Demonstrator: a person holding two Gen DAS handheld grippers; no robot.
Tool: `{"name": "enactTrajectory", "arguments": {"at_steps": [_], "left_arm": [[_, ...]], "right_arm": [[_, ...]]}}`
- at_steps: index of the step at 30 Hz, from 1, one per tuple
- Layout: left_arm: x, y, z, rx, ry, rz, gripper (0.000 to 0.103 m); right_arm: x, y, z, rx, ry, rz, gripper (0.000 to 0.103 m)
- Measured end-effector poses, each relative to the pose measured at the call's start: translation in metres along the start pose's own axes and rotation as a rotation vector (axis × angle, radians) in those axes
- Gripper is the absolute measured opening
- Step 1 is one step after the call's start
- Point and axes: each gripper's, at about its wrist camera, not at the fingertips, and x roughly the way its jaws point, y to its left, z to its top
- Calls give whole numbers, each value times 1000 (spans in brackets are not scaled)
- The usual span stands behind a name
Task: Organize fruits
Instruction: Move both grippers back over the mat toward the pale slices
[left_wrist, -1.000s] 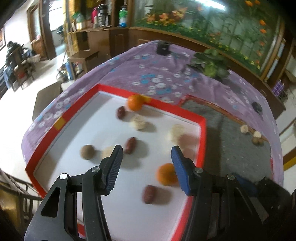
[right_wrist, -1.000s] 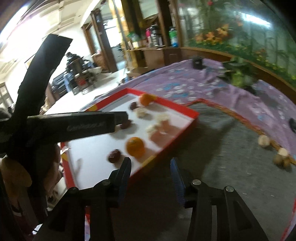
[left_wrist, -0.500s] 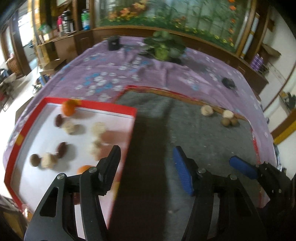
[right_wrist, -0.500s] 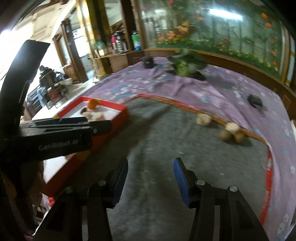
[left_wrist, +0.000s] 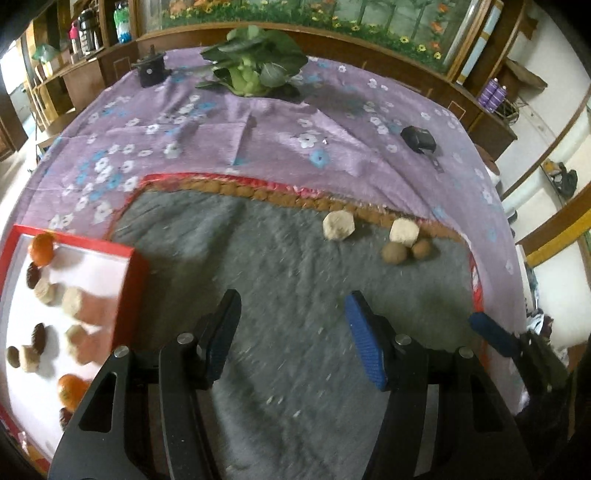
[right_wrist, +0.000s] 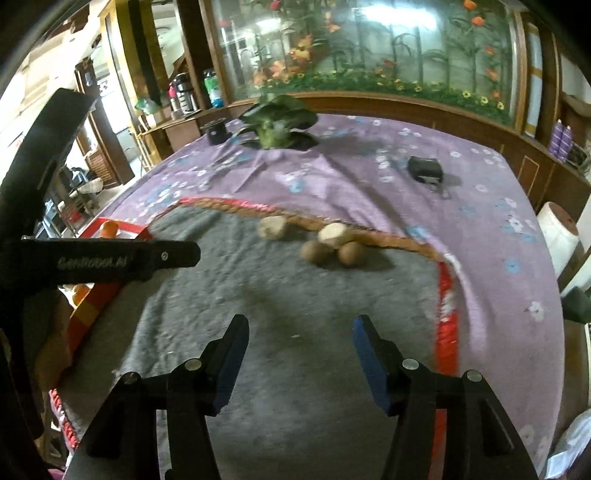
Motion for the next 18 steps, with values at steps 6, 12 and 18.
{"name": "enactTrajectory", "arguments": {"at_steps": [6, 12, 18], "left_arm": [[25, -19, 22, -2, 31, 10, 59], [51, -25, 39, -49, 64, -7, 59], [64, -27, 47, -73, 67, -9, 59]], "right_arm": [[9, -15, 4, -6, 21, -13, 57], [16, -23, 4, 1, 27, -3, 57], [23, -29, 10, 29, 20, 30, 57]]}}
